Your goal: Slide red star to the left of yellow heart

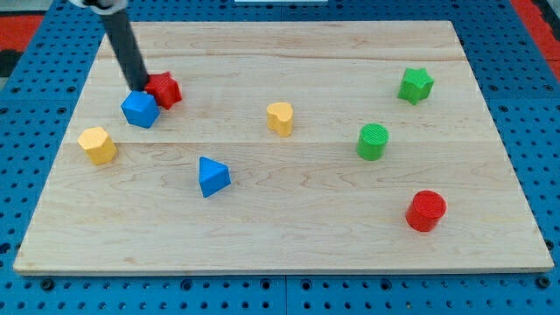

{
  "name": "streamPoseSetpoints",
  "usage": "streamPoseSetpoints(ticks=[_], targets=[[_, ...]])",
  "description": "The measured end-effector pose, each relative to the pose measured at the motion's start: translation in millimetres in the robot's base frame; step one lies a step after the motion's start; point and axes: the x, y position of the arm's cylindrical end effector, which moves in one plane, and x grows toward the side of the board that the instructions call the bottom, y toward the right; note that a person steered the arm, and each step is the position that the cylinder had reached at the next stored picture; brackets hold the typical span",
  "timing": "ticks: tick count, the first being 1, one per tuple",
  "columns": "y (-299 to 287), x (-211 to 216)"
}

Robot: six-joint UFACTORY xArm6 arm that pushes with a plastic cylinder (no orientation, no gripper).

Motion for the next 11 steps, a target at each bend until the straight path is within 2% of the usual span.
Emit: streamPoseSetpoints(ticks=[1,2,4,5,6,7,8,11], targets=[[37,36],[57,23],[33,-12],[49,-25],[82,0],[112,6],[114,-3],[119,39]])
